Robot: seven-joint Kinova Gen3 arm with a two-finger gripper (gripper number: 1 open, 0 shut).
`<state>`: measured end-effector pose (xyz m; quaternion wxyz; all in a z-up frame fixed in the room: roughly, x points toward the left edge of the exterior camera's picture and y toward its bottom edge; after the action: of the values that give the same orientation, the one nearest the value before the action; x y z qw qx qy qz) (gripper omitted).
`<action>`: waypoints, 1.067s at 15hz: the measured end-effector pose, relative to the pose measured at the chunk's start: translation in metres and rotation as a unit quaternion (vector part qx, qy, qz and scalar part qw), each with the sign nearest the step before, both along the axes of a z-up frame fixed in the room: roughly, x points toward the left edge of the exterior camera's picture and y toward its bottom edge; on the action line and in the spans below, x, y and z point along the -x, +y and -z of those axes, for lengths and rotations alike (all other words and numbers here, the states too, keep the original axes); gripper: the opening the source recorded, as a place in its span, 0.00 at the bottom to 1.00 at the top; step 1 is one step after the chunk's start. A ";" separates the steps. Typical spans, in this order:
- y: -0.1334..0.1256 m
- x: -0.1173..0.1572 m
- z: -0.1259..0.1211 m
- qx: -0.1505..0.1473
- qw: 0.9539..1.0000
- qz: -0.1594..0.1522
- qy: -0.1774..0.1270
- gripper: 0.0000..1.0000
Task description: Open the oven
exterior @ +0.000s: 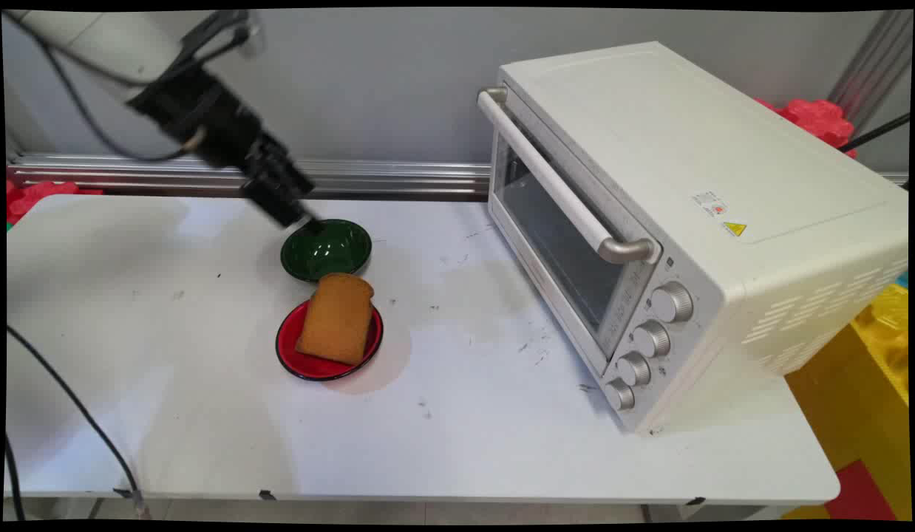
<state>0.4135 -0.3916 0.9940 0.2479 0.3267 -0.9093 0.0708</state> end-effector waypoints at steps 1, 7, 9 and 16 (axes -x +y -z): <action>-0.004 0.005 -0.005 0.005 1.000 -0.002 0.007 1.00; -0.039 0.053 -0.045 0.055 0.996 -0.011 0.075 1.00; -0.046 0.063 -0.053 0.066 0.994 -0.012 0.088 1.00; -0.057 0.084 -0.065 0.073 0.991 -0.015 0.107 1.00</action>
<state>0.3298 -0.4490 1.0588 0.3659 0.3268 -0.8650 0.1053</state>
